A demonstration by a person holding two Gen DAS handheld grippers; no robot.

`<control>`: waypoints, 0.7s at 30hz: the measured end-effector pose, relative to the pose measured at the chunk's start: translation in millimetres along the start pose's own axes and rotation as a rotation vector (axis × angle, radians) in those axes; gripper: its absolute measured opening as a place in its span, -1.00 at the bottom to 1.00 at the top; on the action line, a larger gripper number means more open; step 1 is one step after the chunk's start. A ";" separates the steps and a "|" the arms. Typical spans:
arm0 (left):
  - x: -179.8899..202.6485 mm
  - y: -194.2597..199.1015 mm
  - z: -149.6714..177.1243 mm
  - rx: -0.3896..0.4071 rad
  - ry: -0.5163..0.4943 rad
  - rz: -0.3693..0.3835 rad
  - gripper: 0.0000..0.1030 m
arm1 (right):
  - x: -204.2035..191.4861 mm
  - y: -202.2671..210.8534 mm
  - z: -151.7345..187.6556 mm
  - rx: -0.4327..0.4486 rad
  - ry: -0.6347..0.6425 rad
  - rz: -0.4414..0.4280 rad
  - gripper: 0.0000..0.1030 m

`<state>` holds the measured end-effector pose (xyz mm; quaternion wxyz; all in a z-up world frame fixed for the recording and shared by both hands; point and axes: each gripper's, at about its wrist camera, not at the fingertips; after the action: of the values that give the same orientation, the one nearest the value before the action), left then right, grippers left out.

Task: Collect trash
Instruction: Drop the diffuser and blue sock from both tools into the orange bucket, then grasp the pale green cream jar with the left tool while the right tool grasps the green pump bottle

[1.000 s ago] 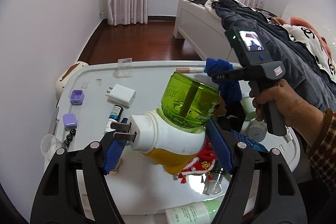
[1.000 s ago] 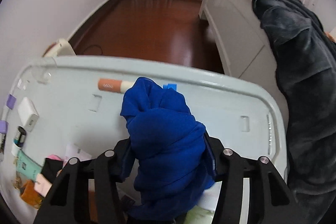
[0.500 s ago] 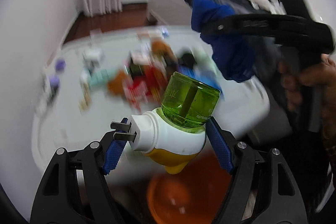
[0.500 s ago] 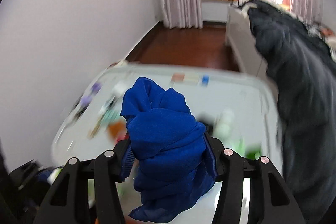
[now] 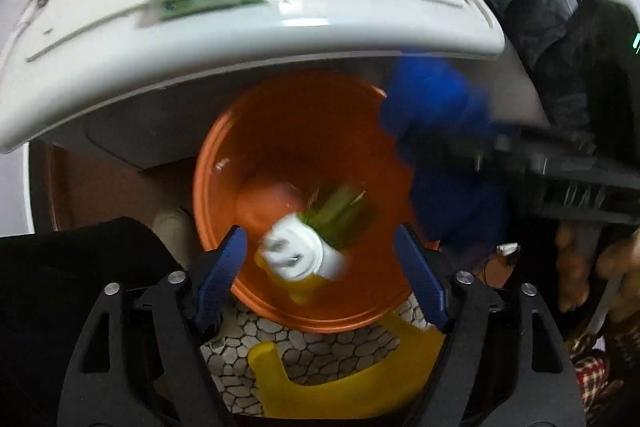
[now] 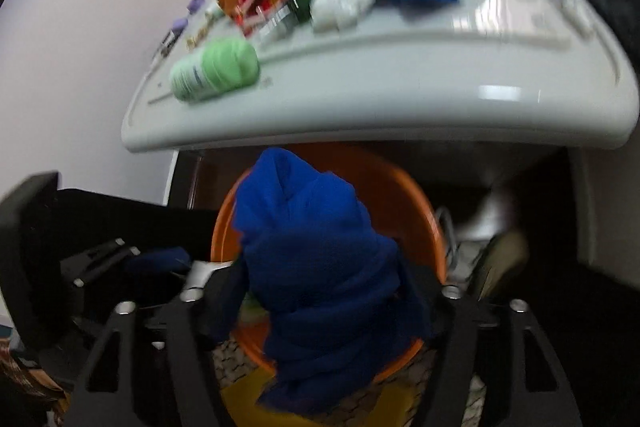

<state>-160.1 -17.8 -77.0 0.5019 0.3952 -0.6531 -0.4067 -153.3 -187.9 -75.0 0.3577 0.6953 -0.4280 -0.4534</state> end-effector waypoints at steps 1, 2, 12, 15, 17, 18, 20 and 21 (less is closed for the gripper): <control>-3.3 5.5 0.2 0.013 0.013 -0.004 0.62 | 1.9 -1.6 1.8 -0.007 -0.019 0.000 0.68; -6.7 9.1 0.1 0.021 0.027 -0.006 0.63 | 4.8 -1.8 2.0 -0.006 -0.041 0.004 0.70; -1.0 66.6 -60.5 0.303 -0.266 -0.007 0.64 | 12.6 48.8 -43.1 0.157 0.036 0.163 0.74; 6.2 71.9 -80.6 0.342 -0.418 -0.072 0.64 | 15.5 68.2 -65.3 0.231 0.059 0.199 0.80; 6.8 66.2 -96.2 0.311 -0.486 -0.075 0.64 | 16.9 75.4 -75.3 0.267 0.072 0.224 0.81; 6.1 60.4 -104.1 0.285 -0.511 -0.076 0.64 | 18.9 78.2 -79.6 0.292 0.082 0.240 0.84; 6.2 46.9 -112.9 0.249 -0.574 -0.122 0.64 | 21.9 78.0 -81.7 0.311 0.080 0.263 0.86; 5.1 41.3 -116.6 0.242 -0.605 -0.135 0.64 | 25.5 75.8 -80.4 0.316 0.073 0.271 0.86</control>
<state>-51.6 -23.5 -17.6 0.2064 0.3555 -0.7884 -0.4576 -92.9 -231.2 10.6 0.3170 0.6949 -0.5700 -0.3028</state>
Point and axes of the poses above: each gripper's, at about its wrist camera, not at the fingertips, and y roughly against the way its jaws point, x to its right, z to its underside, and after that the axes turned 13 degrees about y, right-handed
